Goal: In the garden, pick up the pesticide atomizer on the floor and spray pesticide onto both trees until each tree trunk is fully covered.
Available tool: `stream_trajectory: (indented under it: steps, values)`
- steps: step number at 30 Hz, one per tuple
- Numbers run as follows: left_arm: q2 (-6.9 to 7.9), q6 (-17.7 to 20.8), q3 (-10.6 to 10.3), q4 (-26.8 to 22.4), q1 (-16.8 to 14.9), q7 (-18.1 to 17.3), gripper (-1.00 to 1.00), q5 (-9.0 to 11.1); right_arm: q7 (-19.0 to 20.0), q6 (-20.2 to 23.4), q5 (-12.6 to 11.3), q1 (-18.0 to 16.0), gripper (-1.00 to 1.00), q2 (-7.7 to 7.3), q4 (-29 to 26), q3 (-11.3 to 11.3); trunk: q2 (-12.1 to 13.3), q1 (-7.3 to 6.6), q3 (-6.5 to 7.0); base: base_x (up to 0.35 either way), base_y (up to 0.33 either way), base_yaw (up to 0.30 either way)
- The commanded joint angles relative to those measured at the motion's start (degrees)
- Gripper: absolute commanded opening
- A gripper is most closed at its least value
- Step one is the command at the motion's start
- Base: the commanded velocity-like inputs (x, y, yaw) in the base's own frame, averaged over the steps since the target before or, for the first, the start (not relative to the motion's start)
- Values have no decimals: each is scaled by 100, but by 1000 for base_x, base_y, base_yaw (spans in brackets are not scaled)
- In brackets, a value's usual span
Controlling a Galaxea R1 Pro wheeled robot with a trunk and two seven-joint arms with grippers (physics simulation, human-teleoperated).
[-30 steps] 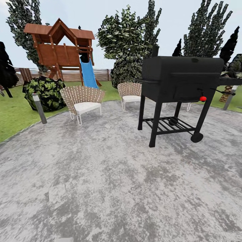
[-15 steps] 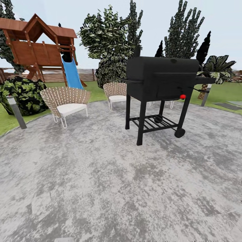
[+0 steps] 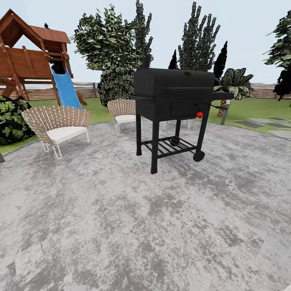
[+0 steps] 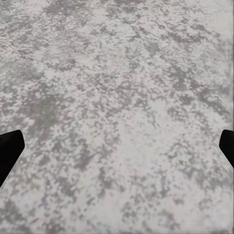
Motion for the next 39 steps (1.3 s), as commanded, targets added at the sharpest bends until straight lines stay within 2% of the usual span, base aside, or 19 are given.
stream_trajectory:
  steps: [1, 34, 39]
  values:
    - [0, 0, -1, 0, 0, -3, 100, 0, 0, 1, -1, 0, 100, 0, -4, -1, 0, 0, 0, 0, 0, -275]
    - [0, -1, -21, 0, 0, -21, 100, -41, 20, 11, -15, 0, 100, -25, -28, -38, 0, 0, 0, 0, 1, -275]
    - [0, -3, -21, 0, 0, -21, 100, -20, 26, 19, -15, 0, 100, -26, -26, -38, 0, 0, 0, 0, 200, -270]
